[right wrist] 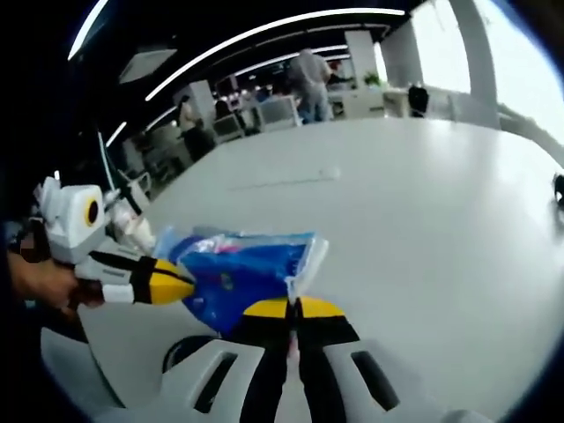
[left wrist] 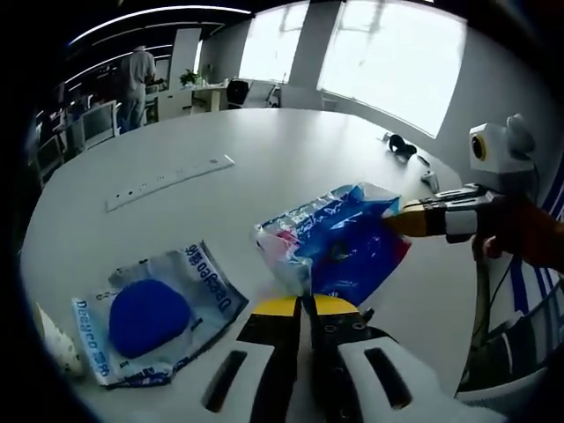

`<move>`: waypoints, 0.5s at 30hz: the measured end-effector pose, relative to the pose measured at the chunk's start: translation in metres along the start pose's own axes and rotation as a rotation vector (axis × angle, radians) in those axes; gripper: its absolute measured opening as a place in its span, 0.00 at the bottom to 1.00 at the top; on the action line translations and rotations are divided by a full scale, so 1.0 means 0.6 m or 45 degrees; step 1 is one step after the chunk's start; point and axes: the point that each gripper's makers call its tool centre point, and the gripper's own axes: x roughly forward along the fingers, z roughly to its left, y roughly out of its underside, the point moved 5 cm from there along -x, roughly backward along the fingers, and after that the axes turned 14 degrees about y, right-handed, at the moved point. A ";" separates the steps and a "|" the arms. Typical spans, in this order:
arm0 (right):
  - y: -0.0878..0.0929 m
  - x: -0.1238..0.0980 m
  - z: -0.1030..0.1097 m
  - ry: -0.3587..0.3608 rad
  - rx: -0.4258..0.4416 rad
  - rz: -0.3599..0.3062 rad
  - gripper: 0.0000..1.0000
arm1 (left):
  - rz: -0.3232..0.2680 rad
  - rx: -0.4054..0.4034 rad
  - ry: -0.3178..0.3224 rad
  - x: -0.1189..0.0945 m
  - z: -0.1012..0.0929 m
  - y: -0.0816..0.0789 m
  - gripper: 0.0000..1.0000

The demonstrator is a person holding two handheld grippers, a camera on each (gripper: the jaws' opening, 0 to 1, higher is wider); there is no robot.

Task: Arrange the tabletop items into an orderly group along one side of the table until the central work area is clear of visible clutter.

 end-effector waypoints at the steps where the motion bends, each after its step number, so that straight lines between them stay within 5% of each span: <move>1: 0.000 0.003 -0.001 0.001 -0.005 0.000 0.00 | -0.001 0.000 -0.004 0.001 0.002 -0.001 0.02; 15: 0.006 0.053 -0.004 0.023 -0.162 0.029 0.00 | 0.033 -0.041 -0.040 0.026 0.033 0.001 0.02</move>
